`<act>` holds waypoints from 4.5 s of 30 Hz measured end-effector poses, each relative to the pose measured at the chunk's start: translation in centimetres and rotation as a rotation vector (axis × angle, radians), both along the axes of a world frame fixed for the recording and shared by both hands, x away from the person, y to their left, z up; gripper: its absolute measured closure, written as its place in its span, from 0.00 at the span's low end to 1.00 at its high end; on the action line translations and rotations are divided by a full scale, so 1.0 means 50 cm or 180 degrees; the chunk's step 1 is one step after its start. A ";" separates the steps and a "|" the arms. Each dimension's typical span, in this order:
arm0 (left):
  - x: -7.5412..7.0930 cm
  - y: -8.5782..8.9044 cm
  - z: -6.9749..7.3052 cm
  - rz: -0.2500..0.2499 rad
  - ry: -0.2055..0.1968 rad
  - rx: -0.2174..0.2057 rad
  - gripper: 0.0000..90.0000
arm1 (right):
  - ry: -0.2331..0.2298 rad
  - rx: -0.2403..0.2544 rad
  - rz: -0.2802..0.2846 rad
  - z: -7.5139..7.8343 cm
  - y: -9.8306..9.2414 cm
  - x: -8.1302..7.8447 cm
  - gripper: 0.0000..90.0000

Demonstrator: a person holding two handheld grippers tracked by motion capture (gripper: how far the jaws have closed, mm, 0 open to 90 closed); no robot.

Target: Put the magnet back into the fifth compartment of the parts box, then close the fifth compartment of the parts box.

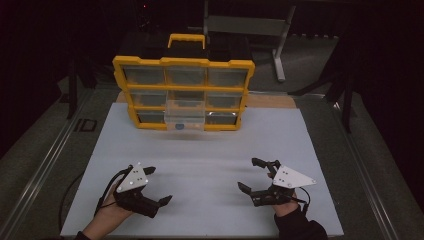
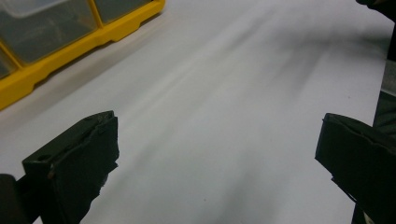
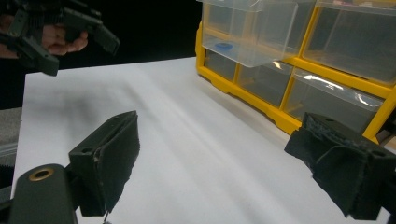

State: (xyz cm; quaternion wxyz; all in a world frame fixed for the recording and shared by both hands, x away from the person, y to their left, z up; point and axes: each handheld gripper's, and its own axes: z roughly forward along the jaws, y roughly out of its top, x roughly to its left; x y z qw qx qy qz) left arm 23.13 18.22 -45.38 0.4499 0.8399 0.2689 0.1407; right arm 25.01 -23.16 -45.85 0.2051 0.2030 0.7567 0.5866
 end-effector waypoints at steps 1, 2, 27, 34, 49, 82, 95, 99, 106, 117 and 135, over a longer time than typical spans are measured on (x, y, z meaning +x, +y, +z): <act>-0.002 0.002 -0.005 0.0023 0.0003 -0.0011 0.00 | -0.0003 -0.0002 0.0002 0.000 0.000 0.000 0.14; -0.004 0.004 -0.010 0.0049 -0.0003 -0.0006 0.00 | -0.0003 0.0000 0.0000 0.000 0.000 0.000 0.14; -0.022 0.071 -0.098 0.0783 -0.0190 -0.0068 0.00 | 0.0024 -0.0035 -0.0002 -0.005 0.001 0.002 0.14; -0.014 0.079 -0.103 0.0989 -0.0314 -0.0141 0.00 | 0.0019 -0.0041 -0.0002 -0.006 0.000 0.003 0.14; -0.014 0.085 -0.102 0.1188 -0.0563 -0.0255 0.00 | 0.0031 -0.0081 0.0015 -0.012 0.004 0.003 0.14; -0.017 0.091 -0.095 0.1228 -0.0597 -0.0382 0.00 | -0.0007 -0.0029 -0.0015 0.005 0.002 -0.003 0.14; -0.017 0.092 -0.095 0.1229 -0.0591 -0.0402 0.00 | -0.0072 0.0112 -0.0059 0.051 0.004 -0.019 0.13; -0.017 0.091 -0.095 0.1220 -0.0586 -0.0400 0.00 | -0.0150 0.0078 -0.0058 0.075 0.012 -0.025 0.13; -0.016 0.091 -0.094 0.1215 -0.0582 -0.0425 0.00 | -0.0207 -0.0026 -0.0002 0.119 0.035 -0.030 0.12; -0.017 0.092 -0.092 0.1231 -0.0609 -0.0439 0.00 | -0.0217 -0.0013 -0.0101 0.158 0.075 -0.030 0.10; -0.021 0.092 -0.089 0.1209 -0.0661 -0.0432 0.00 | -0.0058 -0.0108 -0.0164 0.099 0.169 -0.014 0.09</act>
